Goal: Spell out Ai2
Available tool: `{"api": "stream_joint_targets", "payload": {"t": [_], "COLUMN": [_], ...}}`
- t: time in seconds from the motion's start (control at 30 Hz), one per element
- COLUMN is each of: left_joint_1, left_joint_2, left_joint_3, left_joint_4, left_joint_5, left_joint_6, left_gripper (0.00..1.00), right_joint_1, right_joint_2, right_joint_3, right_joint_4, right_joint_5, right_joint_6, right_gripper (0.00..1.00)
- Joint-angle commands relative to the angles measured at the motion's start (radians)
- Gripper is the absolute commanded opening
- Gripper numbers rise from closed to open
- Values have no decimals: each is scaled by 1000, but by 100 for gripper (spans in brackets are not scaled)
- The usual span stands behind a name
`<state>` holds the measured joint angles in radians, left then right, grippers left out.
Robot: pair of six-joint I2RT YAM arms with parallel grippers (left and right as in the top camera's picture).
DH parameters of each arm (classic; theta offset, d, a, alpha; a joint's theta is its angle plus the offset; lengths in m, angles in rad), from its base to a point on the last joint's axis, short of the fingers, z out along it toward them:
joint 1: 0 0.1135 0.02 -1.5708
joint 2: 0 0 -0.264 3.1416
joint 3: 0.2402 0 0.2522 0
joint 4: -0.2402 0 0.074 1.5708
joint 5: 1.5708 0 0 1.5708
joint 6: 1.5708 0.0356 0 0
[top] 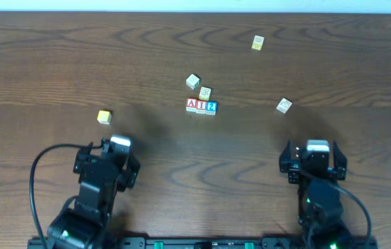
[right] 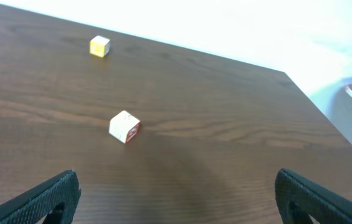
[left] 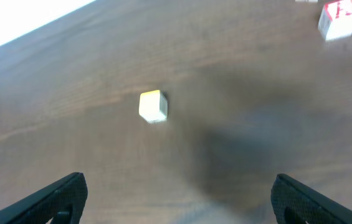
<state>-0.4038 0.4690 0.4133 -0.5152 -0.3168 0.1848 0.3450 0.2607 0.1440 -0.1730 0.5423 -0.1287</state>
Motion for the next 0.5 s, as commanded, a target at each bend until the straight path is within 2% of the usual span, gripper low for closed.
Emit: {"api": "stream_joint_targets", "payload": {"t": [0.0,0.27,0.47], "left_joint_1": [-2,-2,-2], "left_joint_2": [-79,-248,-376], "left_joint_3": [-34,-60,-143], "left_joint_4": [-55,-306,-327], "left_joint_5": [0,0,0], "left_joint_6": [10,10,10], "left_gripper": [95,96,96], "right_joint_1": [-22,-26,-44], "right_joint_2": [-77,-169,-238], "right_joint_3": [-42,-85,-85], "right_joint_4": [-4,-3,-3], "right_joint_5": [7,7,7], "right_joint_6": [-7,-7,-7], "right_gripper": [99,99,99]}}
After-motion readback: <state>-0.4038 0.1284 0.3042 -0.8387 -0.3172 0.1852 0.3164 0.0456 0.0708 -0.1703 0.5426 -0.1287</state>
